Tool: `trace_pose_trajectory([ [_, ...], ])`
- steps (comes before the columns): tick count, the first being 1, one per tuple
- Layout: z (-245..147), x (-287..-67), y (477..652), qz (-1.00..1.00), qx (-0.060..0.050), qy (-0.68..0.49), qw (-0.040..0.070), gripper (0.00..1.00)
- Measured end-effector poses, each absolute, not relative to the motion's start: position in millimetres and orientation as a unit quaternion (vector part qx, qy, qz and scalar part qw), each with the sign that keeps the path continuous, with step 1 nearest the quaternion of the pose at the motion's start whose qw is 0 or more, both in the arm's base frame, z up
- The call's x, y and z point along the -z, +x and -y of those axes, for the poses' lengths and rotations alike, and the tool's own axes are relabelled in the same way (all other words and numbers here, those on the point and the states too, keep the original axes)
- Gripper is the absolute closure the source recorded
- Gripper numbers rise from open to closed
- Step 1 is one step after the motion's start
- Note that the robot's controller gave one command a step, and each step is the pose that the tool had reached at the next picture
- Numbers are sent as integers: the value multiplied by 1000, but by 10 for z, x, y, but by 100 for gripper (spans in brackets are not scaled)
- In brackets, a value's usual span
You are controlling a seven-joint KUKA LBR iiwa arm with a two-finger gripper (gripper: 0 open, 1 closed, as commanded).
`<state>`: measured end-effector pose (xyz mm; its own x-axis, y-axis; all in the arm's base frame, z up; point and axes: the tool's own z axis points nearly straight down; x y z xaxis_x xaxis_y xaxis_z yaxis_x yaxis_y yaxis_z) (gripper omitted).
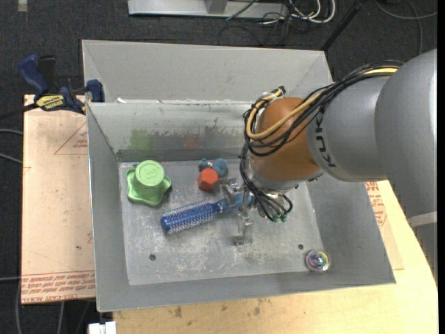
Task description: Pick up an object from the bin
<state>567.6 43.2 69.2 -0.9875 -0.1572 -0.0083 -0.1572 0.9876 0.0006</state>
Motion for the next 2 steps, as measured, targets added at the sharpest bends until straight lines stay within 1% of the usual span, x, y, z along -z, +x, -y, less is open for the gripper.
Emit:
trace_pose_trajectory([
  [1, -500, -1008, 5799, -965, 0, -261, 3, 0],
  [2, -474, -1047, 5818, -970, -1, -241, 1, 0],
])
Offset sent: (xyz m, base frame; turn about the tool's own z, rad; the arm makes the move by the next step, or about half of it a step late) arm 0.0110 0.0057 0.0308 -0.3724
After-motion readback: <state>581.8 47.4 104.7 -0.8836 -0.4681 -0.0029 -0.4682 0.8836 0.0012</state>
